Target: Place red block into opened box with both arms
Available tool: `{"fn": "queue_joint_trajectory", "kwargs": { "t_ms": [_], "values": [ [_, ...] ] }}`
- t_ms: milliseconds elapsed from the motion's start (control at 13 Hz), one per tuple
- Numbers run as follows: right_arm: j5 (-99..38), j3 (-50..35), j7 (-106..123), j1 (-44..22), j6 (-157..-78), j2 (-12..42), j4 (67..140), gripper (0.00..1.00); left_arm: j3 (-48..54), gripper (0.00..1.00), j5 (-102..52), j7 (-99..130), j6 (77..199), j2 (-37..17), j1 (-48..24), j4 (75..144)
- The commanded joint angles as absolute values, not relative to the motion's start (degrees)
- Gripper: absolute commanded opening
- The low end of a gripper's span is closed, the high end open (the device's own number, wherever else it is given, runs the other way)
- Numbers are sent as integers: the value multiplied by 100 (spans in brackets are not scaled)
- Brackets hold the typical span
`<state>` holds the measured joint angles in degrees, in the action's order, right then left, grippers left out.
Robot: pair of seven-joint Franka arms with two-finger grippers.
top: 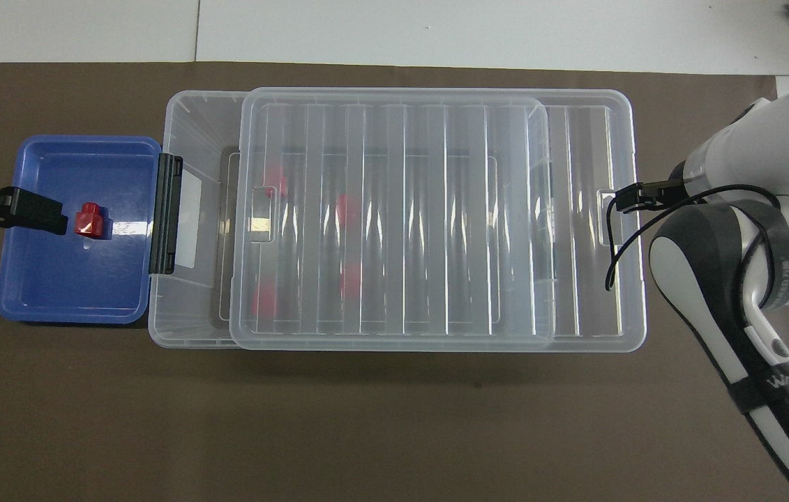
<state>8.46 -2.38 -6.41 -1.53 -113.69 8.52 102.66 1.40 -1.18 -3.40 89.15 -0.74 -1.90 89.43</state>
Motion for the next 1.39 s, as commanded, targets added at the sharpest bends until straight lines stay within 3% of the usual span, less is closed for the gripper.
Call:
{"fn": "queue_joint_trajectory", "kwargs": {
  "t_ms": [0,1312],
  "values": [
    [984,-255,-572,-106,-11259,756,10318,100,114,100,-88,-264,9062,114,-220,9185],
    [1187,-237,9,360,-11188,756,10310,100,114,100,-97,-264,9062,114,-220,9185]
  ]
}}
